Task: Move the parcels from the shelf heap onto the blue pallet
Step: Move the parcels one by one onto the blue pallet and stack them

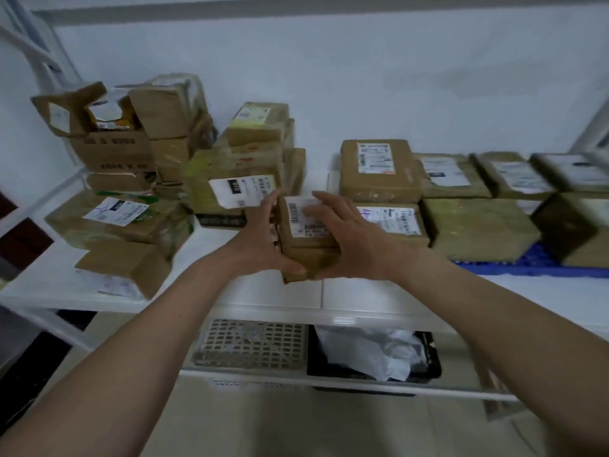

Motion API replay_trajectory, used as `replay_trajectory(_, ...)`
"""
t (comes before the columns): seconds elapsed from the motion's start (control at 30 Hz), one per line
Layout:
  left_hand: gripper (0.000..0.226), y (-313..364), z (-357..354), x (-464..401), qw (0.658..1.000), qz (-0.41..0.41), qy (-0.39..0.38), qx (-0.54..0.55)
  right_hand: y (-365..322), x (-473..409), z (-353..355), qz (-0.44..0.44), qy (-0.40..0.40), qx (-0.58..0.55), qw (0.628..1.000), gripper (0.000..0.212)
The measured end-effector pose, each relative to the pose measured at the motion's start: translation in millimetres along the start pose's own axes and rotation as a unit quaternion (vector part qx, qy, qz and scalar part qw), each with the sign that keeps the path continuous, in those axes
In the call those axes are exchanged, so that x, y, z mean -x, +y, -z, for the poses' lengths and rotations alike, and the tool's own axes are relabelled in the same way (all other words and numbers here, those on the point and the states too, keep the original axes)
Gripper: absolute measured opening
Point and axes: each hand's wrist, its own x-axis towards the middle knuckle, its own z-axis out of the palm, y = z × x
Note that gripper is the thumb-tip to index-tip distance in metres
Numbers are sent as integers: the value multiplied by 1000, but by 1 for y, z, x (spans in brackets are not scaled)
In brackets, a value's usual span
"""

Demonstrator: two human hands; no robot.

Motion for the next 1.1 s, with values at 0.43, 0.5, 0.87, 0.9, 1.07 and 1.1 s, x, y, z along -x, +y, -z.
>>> replay_trajectory(0.43, 140, 180, -187, -84, 981, -165, -57, -81, 161, 139, 153, -155, -98, 38, 982, 129)
replay_trajectory(0.5, 140, 199, -215, -95, 982, -157, -73, -74, 186, 159, 164, -175, -91, 39, 980, 128)
replay_trajectory(0.87, 123, 214, -297, -146, 906, -103, -92, -400, 292, 209, 187, -244, -70, 52, 966, 127)
replay_trajectory(0.9, 120, 212, -300, -151, 900, -105, -91, -414, 296, 209, 185, -242, -69, 44, 967, 126)
replay_trajectory(1.07, 109, 204, -308, -167, 883, -107, -83, -450, 307, 201, 180, -208, -59, 35, 976, 125)
replay_trajectory(1.1, 108, 202, -308, -171, 882, -102, -82, -453, 308, 199, 179, -205, -60, 28, 976, 125)
